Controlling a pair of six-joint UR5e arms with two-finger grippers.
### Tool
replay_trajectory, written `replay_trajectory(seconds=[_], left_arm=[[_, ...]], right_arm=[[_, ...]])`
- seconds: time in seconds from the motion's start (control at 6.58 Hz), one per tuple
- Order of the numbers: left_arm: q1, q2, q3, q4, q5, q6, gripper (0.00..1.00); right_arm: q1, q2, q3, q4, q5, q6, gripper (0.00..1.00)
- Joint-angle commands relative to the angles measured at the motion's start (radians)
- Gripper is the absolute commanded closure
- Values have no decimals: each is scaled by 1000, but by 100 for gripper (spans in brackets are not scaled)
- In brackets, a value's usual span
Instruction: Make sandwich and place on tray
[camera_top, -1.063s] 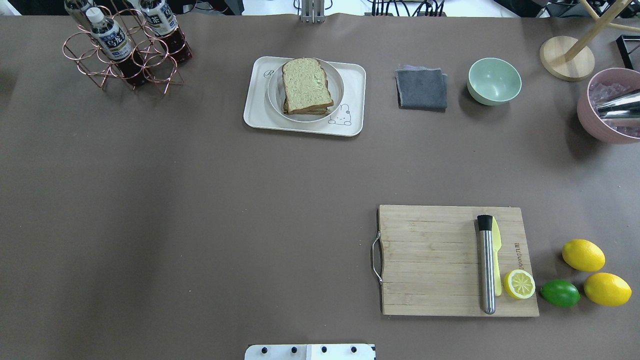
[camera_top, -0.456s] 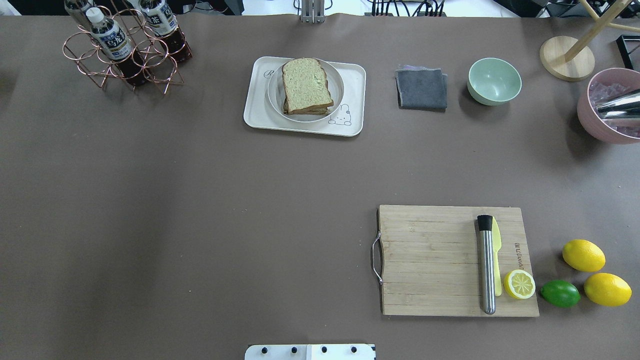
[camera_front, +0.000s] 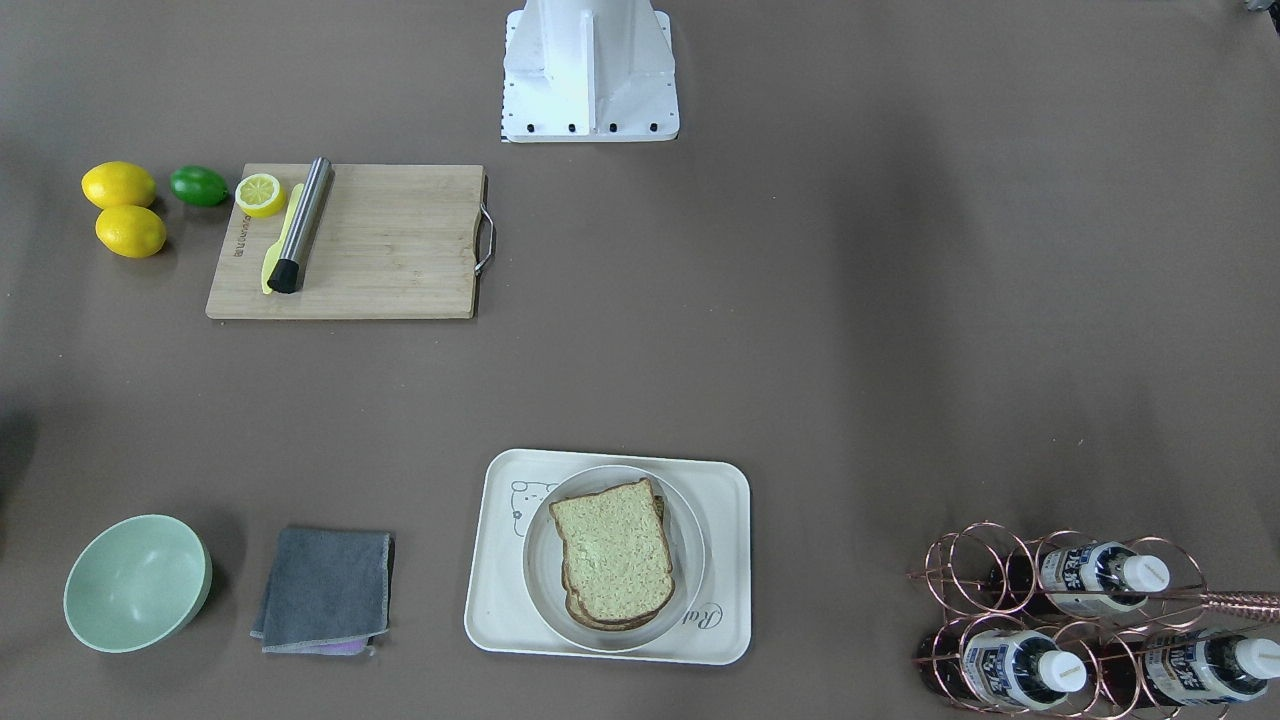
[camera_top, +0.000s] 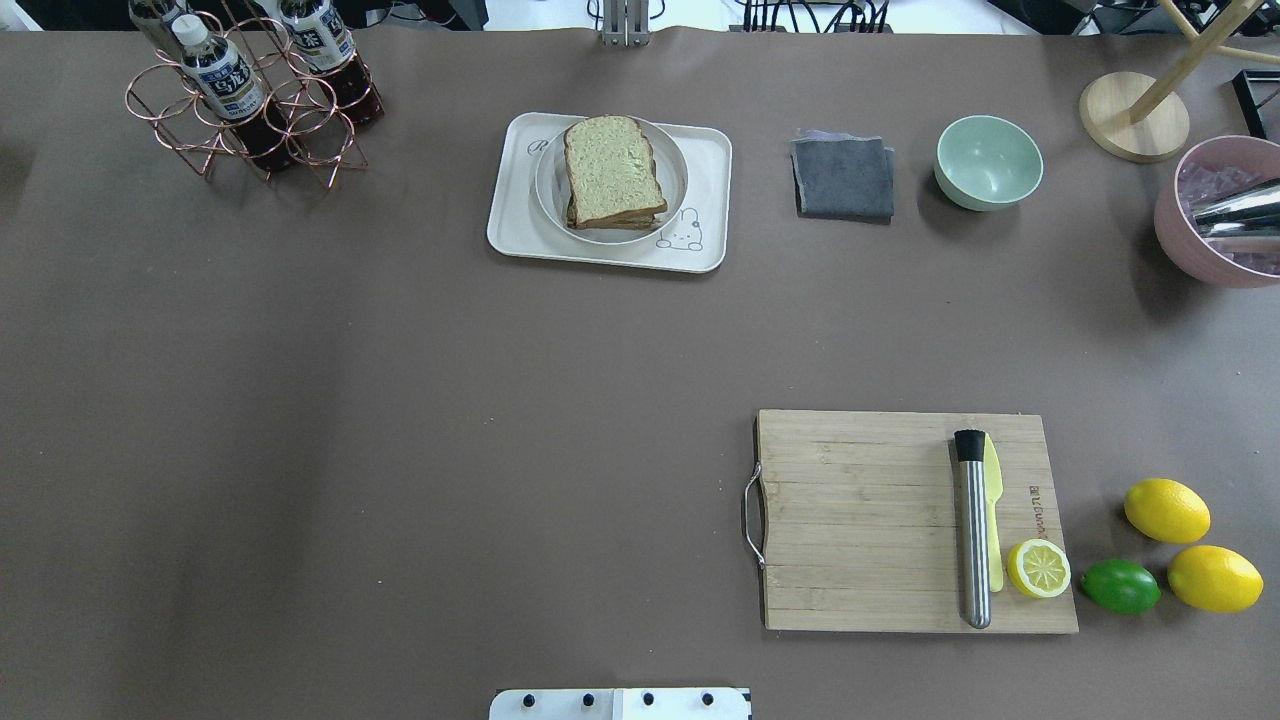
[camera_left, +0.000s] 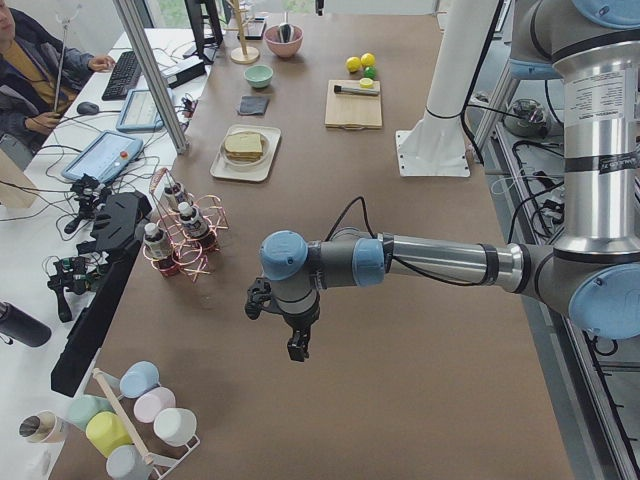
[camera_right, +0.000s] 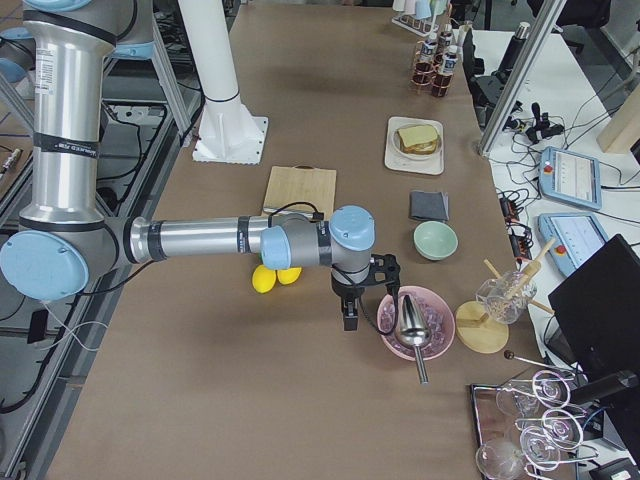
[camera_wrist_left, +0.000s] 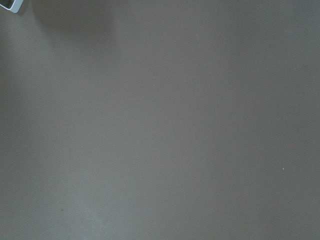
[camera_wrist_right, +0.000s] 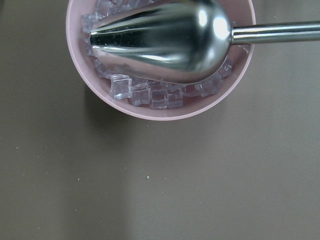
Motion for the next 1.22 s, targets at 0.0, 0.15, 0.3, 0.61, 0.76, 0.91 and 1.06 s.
replay_trajectory(seconds=[0.0, 0.15, 0.3, 0.61, 0.76, 0.91, 1.06], left_arm=[[1, 52, 10, -94, -3, -2, 3], [1, 51, -1, -94, -5, -6, 3], [2, 43, -1, -96, -5, -52, 3], [5, 42, -3, -97, -49, -65, 3], [5, 42, -3, -97, -49, -65, 3], [5, 45, -3, -109, -51, -66, 3], [5, 46, -3, -111, -51, -66, 3]], right_arm=[[-5, 2, -8, 0, 2, 2, 0], [-7, 2, -8, -2, 2, 4, 0], [-7, 1, -7, -5, 7, 4, 0], [-7, 4, -10, -11, 5, 4, 0], [-7, 1, -10, -12, 7, 4, 0], [-7, 1, -16, -14, 8, 5, 0], [-7, -3, -19, -15, 29, 5, 0]])
